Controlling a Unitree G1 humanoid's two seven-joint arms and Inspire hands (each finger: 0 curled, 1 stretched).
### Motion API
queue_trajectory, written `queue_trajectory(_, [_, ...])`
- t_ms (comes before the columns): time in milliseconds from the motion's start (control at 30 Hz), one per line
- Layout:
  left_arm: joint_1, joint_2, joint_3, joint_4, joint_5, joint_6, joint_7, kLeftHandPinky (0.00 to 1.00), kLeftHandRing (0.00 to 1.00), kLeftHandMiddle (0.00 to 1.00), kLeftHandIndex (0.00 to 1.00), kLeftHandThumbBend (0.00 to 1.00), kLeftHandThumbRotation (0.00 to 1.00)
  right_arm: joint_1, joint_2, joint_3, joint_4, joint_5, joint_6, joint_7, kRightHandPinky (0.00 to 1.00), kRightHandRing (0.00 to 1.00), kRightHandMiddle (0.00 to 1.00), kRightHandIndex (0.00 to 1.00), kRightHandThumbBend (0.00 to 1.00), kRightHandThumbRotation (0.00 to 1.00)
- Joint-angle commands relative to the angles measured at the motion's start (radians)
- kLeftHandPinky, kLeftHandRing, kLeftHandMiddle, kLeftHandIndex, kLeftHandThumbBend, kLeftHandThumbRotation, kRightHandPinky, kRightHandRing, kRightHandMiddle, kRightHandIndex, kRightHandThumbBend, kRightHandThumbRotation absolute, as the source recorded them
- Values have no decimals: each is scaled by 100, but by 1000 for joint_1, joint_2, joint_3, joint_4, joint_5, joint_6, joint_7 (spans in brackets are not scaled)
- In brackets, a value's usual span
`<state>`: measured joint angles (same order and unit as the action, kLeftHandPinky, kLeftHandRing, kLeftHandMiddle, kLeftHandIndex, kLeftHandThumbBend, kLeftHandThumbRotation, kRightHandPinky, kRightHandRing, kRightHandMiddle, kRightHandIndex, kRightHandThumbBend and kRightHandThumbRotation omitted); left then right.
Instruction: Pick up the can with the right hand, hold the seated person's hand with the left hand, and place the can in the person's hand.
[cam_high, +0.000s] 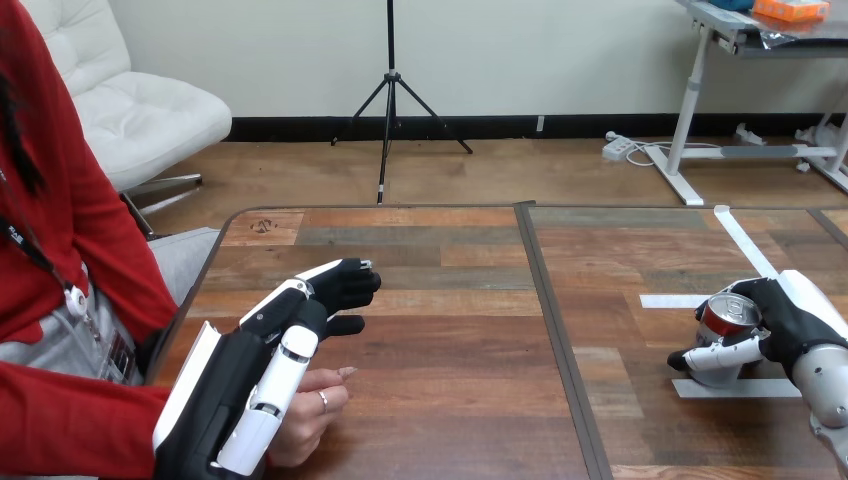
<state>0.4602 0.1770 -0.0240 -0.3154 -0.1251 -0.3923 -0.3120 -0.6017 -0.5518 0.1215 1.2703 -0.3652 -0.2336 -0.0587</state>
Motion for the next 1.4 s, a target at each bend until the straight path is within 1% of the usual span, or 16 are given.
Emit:
queue_trajectory(0, [-54,-3,3,-13,-7,-12,5,76,81,79,77,26,90,-75,-19,14,-19,-14,-12,-13,47,52,56,56,86,5])
queue_trajectory(133, [-54,-4,2,-16,-7,-9,6,76,81,79,77,26,90,-75,-21,14,-20,-20,-19,-23,46,51,55,54,82,2])
queue_trajectory(267, [-55,-3,1,-16,-12,-6,4,76,81,79,77,26,89,-75,-23,13,-21,-22,-21,-24,44,49,53,52,77,1])
queue_trajectory(400, [-55,-3,0,-18,-16,-1,2,76,81,79,77,26,89,-77,-24,12,-21,-22,-21,-23,42,47,51,52,74,0])
queue_trajectory(533, [-56,-3,1,-16,-16,-4,2,76,82,79,77,26,88,-74,-27,13,-23,-24,-34,-27,39,44,49,51,73,0])
queue_trajectory(867, [-57,-1,3,-11,-16,-10,-1,76,82,79,77,26,88,-73,-33,8,-24,-27,-59,-37,35,40,46,49,72,0])
queue_trajectory(1033, [-58,0,3,-10,-15,-8,-1,76,81,79,77,26,88,-72,-33,-1,-25,-18,-70,-34,34,39,45,48,72,0])
queue_trajectory(1367, [-55,1,2,-17,-15,-1,-1,76,82,80,78,26,88,-72,-37,-5,-31,-14,-85,-37,34,39,45,48,72,0])
